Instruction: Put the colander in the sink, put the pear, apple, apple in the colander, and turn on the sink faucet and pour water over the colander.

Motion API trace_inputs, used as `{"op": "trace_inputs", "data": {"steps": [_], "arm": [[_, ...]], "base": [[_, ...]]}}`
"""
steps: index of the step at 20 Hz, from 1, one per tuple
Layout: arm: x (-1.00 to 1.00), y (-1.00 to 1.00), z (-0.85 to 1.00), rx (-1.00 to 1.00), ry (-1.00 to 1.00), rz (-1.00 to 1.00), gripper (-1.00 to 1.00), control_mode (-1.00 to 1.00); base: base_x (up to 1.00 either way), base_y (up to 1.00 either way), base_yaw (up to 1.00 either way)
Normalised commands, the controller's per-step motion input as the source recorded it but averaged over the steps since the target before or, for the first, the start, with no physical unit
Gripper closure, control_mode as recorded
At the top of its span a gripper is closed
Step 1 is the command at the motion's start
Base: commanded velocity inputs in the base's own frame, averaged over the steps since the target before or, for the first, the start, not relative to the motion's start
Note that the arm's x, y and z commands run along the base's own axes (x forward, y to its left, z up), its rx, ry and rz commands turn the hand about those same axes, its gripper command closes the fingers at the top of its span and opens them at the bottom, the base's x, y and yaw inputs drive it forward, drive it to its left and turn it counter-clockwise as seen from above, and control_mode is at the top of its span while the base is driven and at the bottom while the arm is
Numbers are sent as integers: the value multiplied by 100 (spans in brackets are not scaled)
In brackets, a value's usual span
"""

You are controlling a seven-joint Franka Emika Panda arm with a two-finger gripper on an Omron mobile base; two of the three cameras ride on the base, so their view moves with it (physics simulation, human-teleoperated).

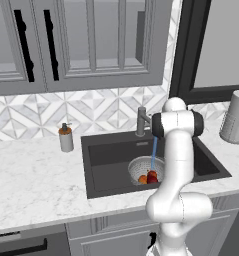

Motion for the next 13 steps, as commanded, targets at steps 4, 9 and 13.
{"op": "trace_inputs", "data": {"steps": [4,9,13], "arm": [[4,-99,-25,0,4,-1,100,-100],[-1,-76,-33,0,1,0,100,-100],[-17,-61,-32,-1,0,-4,100,-100]], "base": [[0,0,0],[0,0,0],[0,0,0]]}}
